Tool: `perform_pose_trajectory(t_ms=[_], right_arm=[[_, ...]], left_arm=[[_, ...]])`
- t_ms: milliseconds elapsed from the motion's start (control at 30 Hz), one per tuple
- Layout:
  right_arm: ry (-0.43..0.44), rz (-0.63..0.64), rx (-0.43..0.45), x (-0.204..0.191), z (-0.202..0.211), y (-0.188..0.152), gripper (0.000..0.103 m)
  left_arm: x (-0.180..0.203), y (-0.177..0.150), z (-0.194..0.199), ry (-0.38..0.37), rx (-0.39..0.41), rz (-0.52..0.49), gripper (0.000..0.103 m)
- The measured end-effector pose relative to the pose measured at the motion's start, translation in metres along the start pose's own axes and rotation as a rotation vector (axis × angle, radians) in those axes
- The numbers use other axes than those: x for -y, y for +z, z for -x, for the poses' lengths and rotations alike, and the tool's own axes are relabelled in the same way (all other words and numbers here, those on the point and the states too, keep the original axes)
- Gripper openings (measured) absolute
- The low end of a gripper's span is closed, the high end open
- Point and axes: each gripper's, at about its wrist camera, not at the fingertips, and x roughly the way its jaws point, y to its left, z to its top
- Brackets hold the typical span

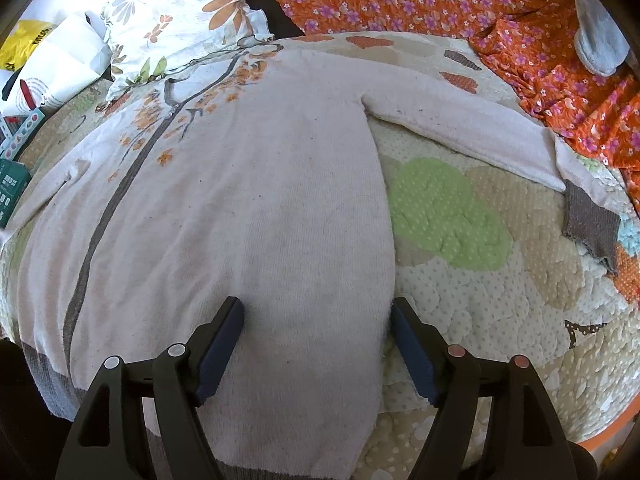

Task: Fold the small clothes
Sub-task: 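Grasp the other grey sleeve cuff with the left tool, then lay the held cuff across the sweater body and open the left tool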

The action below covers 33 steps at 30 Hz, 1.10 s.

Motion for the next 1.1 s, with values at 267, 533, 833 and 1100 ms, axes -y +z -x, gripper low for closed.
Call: perform_pose_trajectory(t_ms=[267, 533, 833, 1100], right_arm=[[-0.010, 0.035, 0.017, -0.006, -0.004, -0.001, 0.089], [-0.012, 0.047, 0.023, -0.006, -0.004, -0.001, 0.090], [-0.022, 0.054, 0.029, -0.008, -0.005, -0.001, 0.091], [-0.017, 0.050, 0.030, -0.008, -0.005, -0.001, 0.091]], left_arm=[[-0.009, -0.029, -0.027, -0.234, -0.158, 0.115, 0.068], [0.001, -0.017, -0.086, -0.165, -0.209, 0.258, 0.051], [0.031, 0.014, -0.046, -0.262, -0.081, 0.270, 0.007], [0.236, -0.034, 0.043, -0.714, -0.103, -0.112, 0.007]])
